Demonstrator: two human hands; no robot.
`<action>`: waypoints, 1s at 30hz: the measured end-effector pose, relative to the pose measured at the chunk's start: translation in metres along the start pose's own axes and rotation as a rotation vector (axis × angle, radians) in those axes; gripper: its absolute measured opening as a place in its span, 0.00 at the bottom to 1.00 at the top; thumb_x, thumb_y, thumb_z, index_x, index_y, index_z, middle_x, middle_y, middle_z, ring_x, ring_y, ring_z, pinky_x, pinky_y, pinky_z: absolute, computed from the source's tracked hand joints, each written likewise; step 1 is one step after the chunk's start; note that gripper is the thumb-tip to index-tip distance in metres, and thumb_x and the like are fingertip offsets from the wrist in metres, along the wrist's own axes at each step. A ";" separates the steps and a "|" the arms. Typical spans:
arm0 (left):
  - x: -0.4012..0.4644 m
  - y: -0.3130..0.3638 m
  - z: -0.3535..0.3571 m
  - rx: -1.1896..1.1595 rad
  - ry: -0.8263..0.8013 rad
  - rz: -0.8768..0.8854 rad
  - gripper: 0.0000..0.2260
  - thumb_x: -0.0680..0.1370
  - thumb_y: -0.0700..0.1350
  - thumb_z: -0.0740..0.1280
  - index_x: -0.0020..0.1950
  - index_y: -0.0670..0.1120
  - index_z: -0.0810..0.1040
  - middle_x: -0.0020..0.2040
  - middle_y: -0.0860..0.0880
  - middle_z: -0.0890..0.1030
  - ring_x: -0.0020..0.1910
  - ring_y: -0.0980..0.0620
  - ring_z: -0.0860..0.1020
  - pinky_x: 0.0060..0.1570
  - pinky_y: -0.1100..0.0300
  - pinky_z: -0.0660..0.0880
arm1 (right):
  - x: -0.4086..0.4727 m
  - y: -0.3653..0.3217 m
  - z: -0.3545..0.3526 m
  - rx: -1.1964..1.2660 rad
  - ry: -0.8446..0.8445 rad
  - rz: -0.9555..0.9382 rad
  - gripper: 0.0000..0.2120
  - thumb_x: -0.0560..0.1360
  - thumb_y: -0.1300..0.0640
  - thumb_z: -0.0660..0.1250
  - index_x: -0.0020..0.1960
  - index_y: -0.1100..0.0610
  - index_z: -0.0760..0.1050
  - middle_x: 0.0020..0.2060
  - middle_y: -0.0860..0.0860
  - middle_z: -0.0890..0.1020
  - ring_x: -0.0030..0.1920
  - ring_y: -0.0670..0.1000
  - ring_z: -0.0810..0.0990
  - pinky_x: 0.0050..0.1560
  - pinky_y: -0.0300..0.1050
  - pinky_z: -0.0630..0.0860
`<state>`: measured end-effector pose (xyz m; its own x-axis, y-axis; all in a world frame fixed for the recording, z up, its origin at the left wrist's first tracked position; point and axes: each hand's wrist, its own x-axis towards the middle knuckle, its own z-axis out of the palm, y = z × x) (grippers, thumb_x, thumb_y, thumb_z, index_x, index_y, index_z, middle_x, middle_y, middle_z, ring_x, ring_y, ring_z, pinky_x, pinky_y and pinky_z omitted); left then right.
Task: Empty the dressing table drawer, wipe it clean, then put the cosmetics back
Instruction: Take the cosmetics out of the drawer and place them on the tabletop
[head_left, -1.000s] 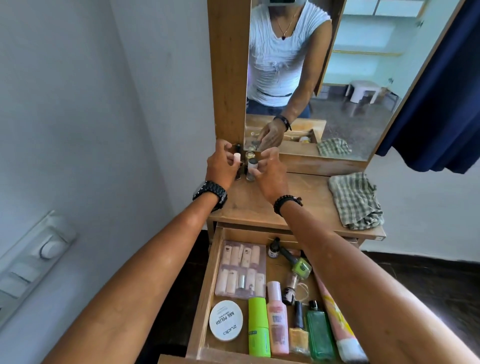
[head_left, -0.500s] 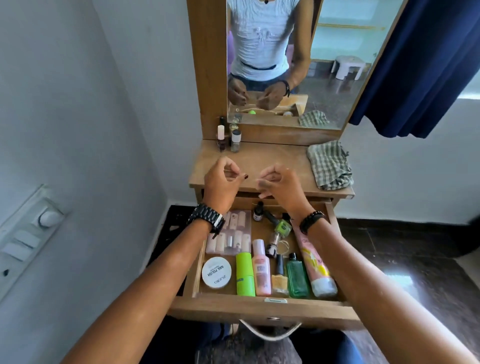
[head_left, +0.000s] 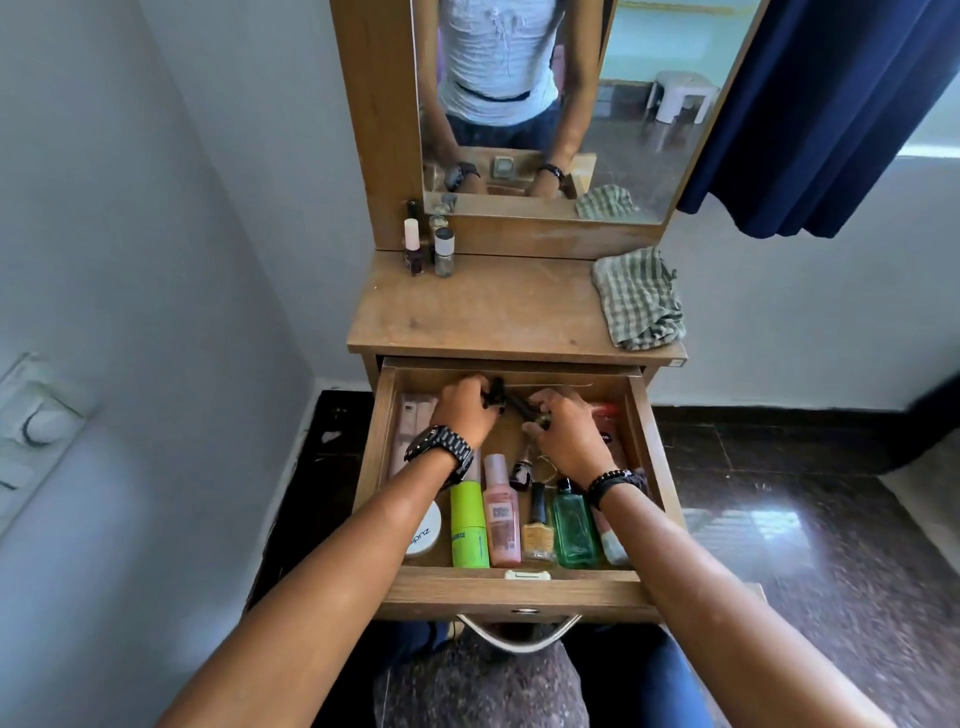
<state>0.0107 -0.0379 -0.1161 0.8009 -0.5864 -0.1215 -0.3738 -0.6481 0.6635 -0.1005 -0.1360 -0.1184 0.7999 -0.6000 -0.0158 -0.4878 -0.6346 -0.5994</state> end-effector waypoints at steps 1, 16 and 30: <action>0.000 -0.001 0.003 0.011 0.010 0.012 0.11 0.73 0.46 0.69 0.55 0.46 0.78 0.51 0.44 0.82 0.52 0.44 0.78 0.48 0.55 0.74 | -0.001 0.001 0.001 -0.029 -0.017 0.004 0.18 0.73 0.58 0.69 0.62 0.59 0.74 0.60 0.56 0.73 0.58 0.56 0.75 0.59 0.45 0.71; -0.021 0.006 -0.017 -0.069 0.120 0.184 0.08 0.71 0.45 0.71 0.47 0.45 0.77 0.43 0.46 0.83 0.42 0.50 0.80 0.37 0.64 0.71 | -0.009 -0.007 -0.017 -0.065 -0.060 -0.020 0.06 0.73 0.61 0.67 0.48 0.60 0.78 0.48 0.57 0.80 0.46 0.54 0.78 0.44 0.44 0.74; -0.014 0.015 -0.107 -0.304 0.373 0.224 0.08 0.72 0.44 0.71 0.49 0.43 0.78 0.44 0.53 0.78 0.42 0.58 0.74 0.36 0.77 0.67 | 0.032 -0.082 -0.067 0.381 0.153 -0.163 0.07 0.71 0.54 0.72 0.47 0.56 0.80 0.40 0.47 0.81 0.37 0.42 0.77 0.36 0.31 0.72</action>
<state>0.0440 0.0126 -0.0259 0.8498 -0.4453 0.2820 -0.4465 -0.3238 0.8341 -0.0584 -0.1360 -0.0164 0.7808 -0.5901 0.2050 -0.1725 -0.5190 -0.8372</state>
